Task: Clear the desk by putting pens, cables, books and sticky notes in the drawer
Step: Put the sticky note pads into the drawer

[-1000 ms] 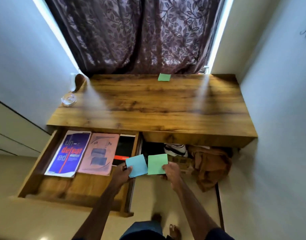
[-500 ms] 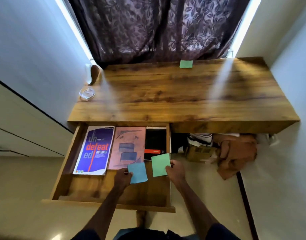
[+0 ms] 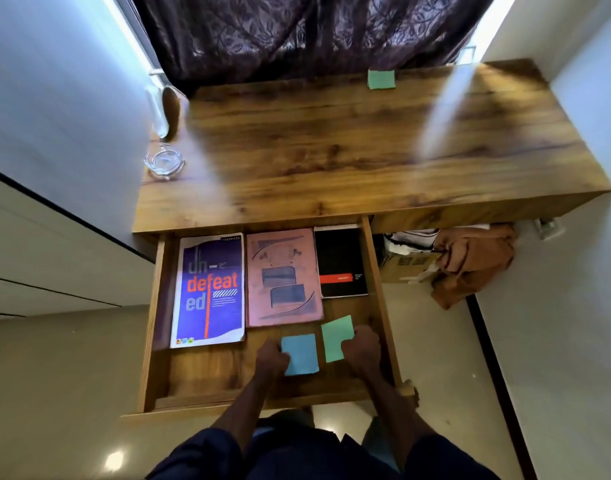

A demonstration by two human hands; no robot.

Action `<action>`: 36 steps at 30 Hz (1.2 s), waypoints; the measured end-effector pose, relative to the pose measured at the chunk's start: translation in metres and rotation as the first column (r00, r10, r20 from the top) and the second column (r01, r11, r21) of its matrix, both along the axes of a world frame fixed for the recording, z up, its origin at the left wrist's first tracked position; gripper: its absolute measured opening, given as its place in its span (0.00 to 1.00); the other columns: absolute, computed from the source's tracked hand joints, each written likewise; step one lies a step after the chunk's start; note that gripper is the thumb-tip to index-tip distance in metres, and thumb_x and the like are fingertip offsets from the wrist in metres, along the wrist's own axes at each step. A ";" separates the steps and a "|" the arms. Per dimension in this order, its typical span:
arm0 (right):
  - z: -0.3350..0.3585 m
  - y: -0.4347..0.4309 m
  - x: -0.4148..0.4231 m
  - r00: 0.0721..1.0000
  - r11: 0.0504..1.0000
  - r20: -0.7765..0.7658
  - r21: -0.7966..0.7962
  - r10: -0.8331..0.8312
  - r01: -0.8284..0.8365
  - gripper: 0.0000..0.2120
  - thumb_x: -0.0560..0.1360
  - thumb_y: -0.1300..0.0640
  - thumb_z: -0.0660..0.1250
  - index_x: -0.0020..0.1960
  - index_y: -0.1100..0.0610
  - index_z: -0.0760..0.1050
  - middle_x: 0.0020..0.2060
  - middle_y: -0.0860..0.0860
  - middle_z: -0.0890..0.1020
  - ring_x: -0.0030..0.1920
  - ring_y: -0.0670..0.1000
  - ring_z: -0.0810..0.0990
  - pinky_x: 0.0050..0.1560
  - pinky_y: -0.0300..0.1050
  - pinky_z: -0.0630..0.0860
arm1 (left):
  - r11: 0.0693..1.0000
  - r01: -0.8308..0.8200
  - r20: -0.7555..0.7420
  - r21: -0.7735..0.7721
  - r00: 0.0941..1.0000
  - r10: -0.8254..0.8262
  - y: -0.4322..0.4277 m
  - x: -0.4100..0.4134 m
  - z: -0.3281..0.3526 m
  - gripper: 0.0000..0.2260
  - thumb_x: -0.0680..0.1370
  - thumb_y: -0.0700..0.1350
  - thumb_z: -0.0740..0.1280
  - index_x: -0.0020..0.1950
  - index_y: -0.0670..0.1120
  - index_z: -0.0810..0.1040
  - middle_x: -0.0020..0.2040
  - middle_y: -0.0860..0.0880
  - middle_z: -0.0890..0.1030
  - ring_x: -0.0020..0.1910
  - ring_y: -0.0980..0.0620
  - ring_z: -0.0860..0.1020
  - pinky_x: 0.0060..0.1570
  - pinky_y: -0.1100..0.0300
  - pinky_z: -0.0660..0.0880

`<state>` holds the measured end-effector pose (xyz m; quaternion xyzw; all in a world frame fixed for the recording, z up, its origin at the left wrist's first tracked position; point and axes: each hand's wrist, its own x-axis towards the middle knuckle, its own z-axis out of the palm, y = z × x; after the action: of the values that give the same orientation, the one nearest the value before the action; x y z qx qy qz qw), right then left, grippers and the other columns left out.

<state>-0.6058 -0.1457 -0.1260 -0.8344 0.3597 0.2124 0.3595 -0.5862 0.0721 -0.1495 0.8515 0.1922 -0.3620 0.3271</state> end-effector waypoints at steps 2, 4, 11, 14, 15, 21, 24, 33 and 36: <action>-0.001 0.001 -0.003 1.000 1.000 -0.027 -0.027 -0.005 0.005 0.16 0.74 0.56 0.73 0.58 0.62 0.78 0.55 0.58 0.84 0.55 0.57 0.84 0.50 0.49 0.83 | 1.000 0.018 0.012 0.012 1.000 -0.018 0.006 -0.003 0.003 0.16 0.79 0.43 0.70 0.64 0.38 0.74 0.62 0.41 0.80 0.61 0.45 0.80 0.45 0.64 0.73; -0.005 -0.002 -0.005 0.999 0.999 -0.053 -0.043 -0.003 0.000 0.18 0.74 0.56 0.73 0.59 0.63 0.76 0.57 0.59 0.83 0.57 0.58 0.83 0.52 0.51 0.82 | 0.999 0.032 0.014 0.027 0.999 -0.032 0.011 -0.005 0.003 0.16 0.80 0.43 0.69 0.64 0.39 0.73 0.63 0.41 0.79 0.62 0.45 0.79 0.48 0.62 0.73; -0.011 -0.001 -0.009 0.991 0.999 -0.126 0.002 -0.043 0.043 0.23 0.75 0.57 0.74 0.65 0.63 0.71 0.64 0.60 0.78 0.64 0.59 0.78 0.57 0.48 0.78 | 0.986 0.135 0.042 0.099 0.989 -0.140 0.011 -0.008 0.003 0.22 0.77 0.50 0.72 0.66 0.44 0.70 0.64 0.45 0.77 0.63 0.48 0.78 0.51 0.62 0.75; -0.012 0.002 -0.012 0.990 0.998 -0.129 0.002 -0.058 0.059 0.24 0.74 0.57 0.75 0.65 0.63 0.71 0.64 0.60 0.78 0.64 0.59 0.79 0.59 0.49 0.80 | 0.966 0.198 0.061 0.168 0.976 -0.210 0.011 -0.009 0.002 0.25 0.75 0.53 0.74 0.67 0.45 0.69 0.64 0.46 0.76 0.63 0.49 0.76 0.53 0.60 0.76; -0.012 0.003 -0.014 0.990 0.998 -0.127 -0.002 -0.062 0.063 0.24 0.74 0.57 0.75 0.65 0.63 0.71 0.64 0.60 0.78 0.64 0.59 0.79 0.59 0.50 0.80 | 0.957 0.215 0.061 0.193 0.971 -0.231 0.010 -0.009 0.002 0.26 0.75 0.54 0.74 0.67 0.46 0.69 0.64 0.46 0.75 0.63 0.49 0.76 0.54 0.59 0.76; -0.006 0.007 -0.025 0.995 0.998 -0.082 0.000 -0.058 0.058 0.26 0.73 0.57 0.75 0.67 0.62 0.70 0.64 0.58 0.77 0.65 0.58 0.77 0.61 0.50 0.79 | 0.923 0.221 0.099 0.315 0.959 -0.264 0.000 -0.009 0.010 0.32 0.73 0.57 0.75 0.68 0.45 0.66 0.64 0.46 0.74 0.60 0.49 0.77 0.50 0.58 0.78; 0.001 0.009 -0.029 0.999 0.999 -0.008 -0.014 -0.033 0.033 0.26 0.74 0.59 0.73 0.69 0.60 0.69 0.66 0.57 0.74 0.66 0.57 0.75 0.62 0.50 0.78 | 0.938 0.199 0.198 0.285 0.945 -0.261 -0.012 -0.012 0.016 0.32 0.74 0.55 0.75 0.69 0.43 0.65 0.65 0.44 0.73 0.60 0.47 0.77 0.51 0.57 0.79; 0.057 -0.026 -0.033 0.933 0.999 0.359 0.049 -0.005 -0.013 0.11 0.77 0.58 0.69 0.58 0.54 0.78 0.53 0.49 0.83 0.52 0.47 0.82 0.50 0.42 0.83 | 0.976 0.200 0.485 0.088 0.847 -0.218 -0.090 -0.016 0.066 0.20 0.75 0.52 0.73 0.59 0.45 0.70 0.55 0.47 0.75 0.52 0.49 0.77 0.45 0.56 0.78; 0.079 -0.057 -0.031 0.849 0.998 0.525 0.054 -0.057 0.034 0.09 0.74 0.62 0.68 0.52 0.54 0.81 0.46 0.46 0.84 0.46 0.42 0.82 0.49 0.38 0.81 | 0.971 0.235 0.577 0.044 0.787 -0.217 -0.126 -0.012 0.074 0.15 0.75 0.48 0.72 0.56 0.45 0.71 0.52 0.47 0.74 0.45 0.48 0.78 0.39 0.58 0.73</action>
<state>-0.6372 -0.2025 -0.0472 -0.8440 0.2626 -0.0252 0.4669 -0.5978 -0.0538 -0.0756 0.9327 -0.0250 -0.1257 0.3370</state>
